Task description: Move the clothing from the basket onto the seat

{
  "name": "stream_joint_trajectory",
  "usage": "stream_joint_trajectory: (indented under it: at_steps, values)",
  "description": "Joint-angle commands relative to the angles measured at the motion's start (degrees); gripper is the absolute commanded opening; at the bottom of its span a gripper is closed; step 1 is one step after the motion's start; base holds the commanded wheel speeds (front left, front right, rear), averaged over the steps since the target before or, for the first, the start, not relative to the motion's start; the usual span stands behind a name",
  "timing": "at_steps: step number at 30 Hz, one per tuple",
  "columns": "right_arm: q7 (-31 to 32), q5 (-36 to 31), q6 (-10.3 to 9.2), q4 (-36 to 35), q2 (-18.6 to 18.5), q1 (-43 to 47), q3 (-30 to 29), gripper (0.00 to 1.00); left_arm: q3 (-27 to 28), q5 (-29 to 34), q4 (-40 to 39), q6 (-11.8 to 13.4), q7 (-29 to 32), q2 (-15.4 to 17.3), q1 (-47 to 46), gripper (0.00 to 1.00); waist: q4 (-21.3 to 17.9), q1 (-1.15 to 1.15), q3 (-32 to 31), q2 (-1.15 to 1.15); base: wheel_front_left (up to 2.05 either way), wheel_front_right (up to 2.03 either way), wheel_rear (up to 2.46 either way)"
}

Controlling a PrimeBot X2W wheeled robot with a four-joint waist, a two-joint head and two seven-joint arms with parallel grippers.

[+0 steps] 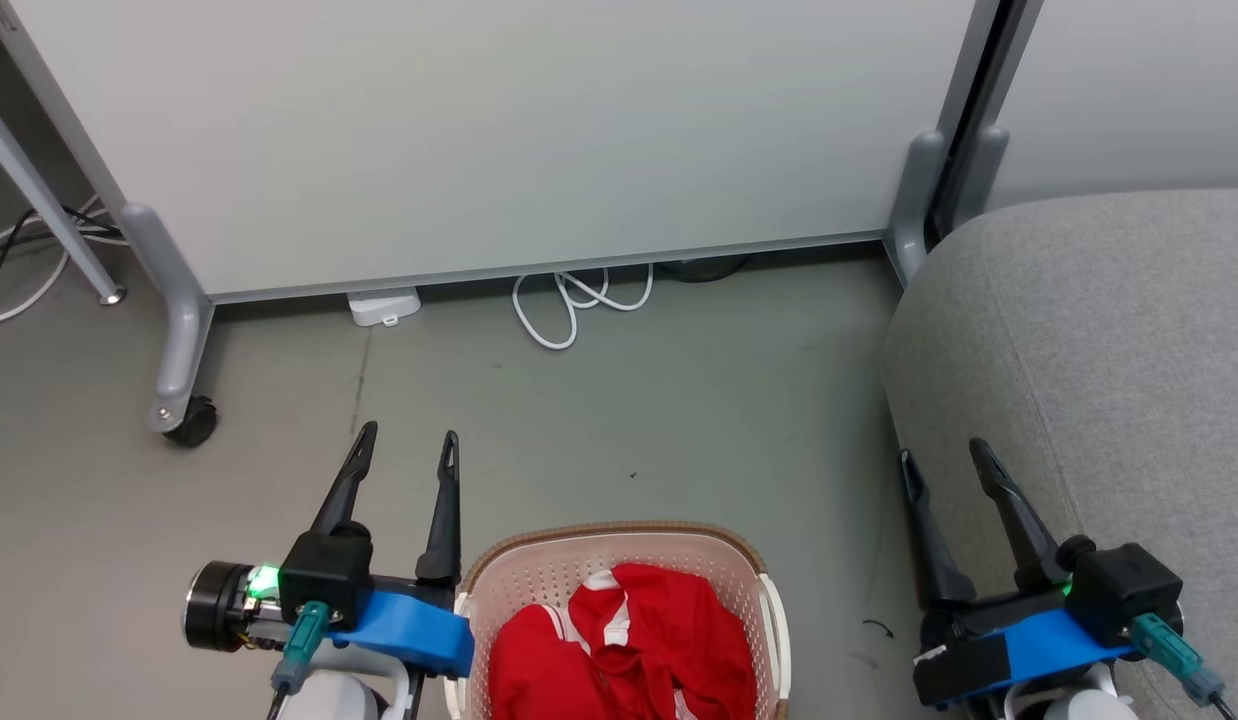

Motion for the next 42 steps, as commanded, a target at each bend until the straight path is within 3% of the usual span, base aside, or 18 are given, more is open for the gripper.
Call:
stream_joint_trajectory:
  at_steps: [1, 9, 21, 34, 42]
  values:
    - [-0.2, -0.1, 0.13, -0.3, -0.3, -0.8, 0.1, 1.0, -0.2, 0.5, 0.4, -0.3, -0.3, 0.3, -1.2, 1.0, -0.5, 0.0, 0.8, 0.0, 0.0, 0.0, 0.0]
    - [-0.2, -1.2, 0.09, -2.2, -0.3, -4.6, 0.2, 1.0, -4.9, 2.3, 7.8, -3.7, -0.2, 2.2, -9.9, 1.0, -3.1, 0.0, 8.5, 0.0, 0.0, 0.0, 0.0]
    - [-0.2, -2.5, 0.08, -5.2, -0.3, -13.9, 1.6, 1.0, -16.7, 4.9, 22.4, -5.2, -0.2, 5.8, -24.3, 1.0, -7.4, 0.0, 23.7, 0.0, 0.0, 0.0, 0.0]
    - [-0.2, -2.7, 0.08, -7.8, -0.3, -21.0, 4.0, 1.0, -38.4, 1.5, 40.6, -5.1, -0.2, 9.0, -37.5, 1.0, -10.5, 0.0, 35.6, 0.0, 0.0, 0.0, 0.0]
    - [-0.2, -2.5, 0.08, -10.0, -0.2, -24.1, 5.4, 1.0, -52.2, -1.1, 52.0, -5.1, 2.9, 7.8, -43.9, 1.0, -11.8, 0.0, 42.2, 0.0, 0.0, 0.0, 0.0]
